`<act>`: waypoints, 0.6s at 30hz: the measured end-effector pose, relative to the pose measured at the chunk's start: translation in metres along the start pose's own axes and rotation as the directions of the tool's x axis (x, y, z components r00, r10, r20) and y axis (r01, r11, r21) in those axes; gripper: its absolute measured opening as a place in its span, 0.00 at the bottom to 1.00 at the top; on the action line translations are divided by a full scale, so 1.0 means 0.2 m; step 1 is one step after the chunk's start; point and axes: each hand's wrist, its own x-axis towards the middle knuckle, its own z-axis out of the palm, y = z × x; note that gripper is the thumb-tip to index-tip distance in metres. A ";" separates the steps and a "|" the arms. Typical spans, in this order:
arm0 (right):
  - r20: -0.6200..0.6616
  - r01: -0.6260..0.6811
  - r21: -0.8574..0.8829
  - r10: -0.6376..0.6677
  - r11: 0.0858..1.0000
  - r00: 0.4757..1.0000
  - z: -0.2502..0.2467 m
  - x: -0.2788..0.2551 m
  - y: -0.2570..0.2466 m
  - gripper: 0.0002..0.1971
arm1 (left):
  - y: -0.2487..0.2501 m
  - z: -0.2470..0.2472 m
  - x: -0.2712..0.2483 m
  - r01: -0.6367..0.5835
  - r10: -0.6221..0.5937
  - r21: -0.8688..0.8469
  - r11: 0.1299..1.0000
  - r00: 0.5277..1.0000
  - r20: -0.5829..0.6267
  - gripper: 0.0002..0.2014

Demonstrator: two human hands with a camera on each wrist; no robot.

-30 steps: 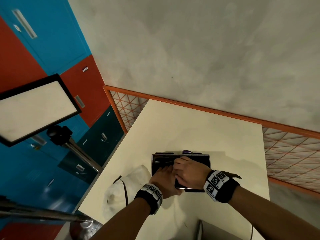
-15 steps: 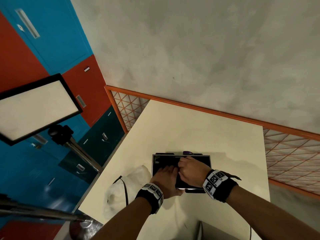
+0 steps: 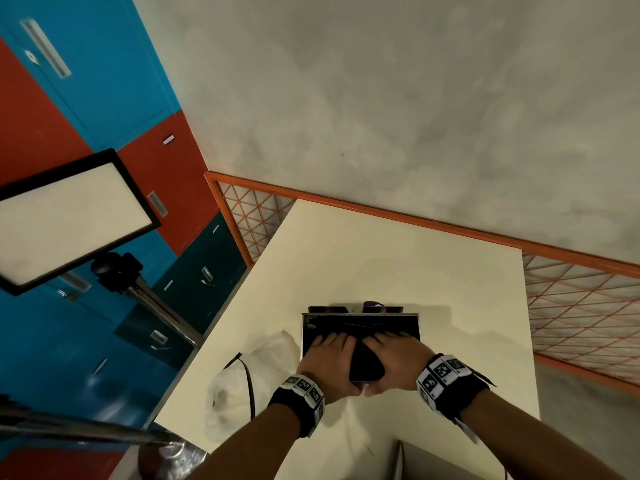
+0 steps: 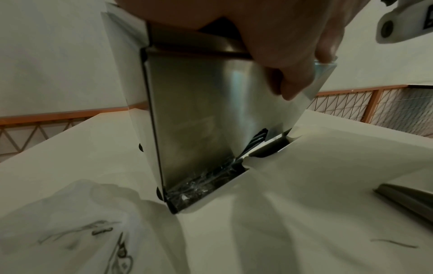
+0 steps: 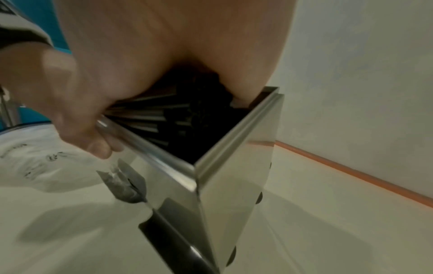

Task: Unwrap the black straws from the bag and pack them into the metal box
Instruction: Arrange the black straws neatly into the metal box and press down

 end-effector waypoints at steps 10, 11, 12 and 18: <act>0.019 -0.126 -0.069 0.128 0.990 0.992 0.03 0.03 -0.08 0.41 | 0.00 -0.01 0.01 0.043 -0.042 -0.012 0.999 0.997 0.069 0.39; 0.017 -0.135 -0.073 0.137 0.988 0.990 0.03 0.04 -0.08 0.42 | 0.00 -0.01 0.01 0.041 -0.040 -0.016 0.999 0.996 0.078 0.40; 0.015 -0.137 -0.073 0.139 0.988 0.990 0.03 0.04 -0.08 0.43 | 0.00 0.00 0.01 0.037 -0.035 -0.021 0.999 0.996 0.084 0.41; 0.069 -0.129 -0.029 0.131 0.991 0.989 0.02 0.05 -0.06 0.49 | 0.00 -0.02 0.02 0.057 -0.050 -0.044 0.997 0.989 0.139 0.46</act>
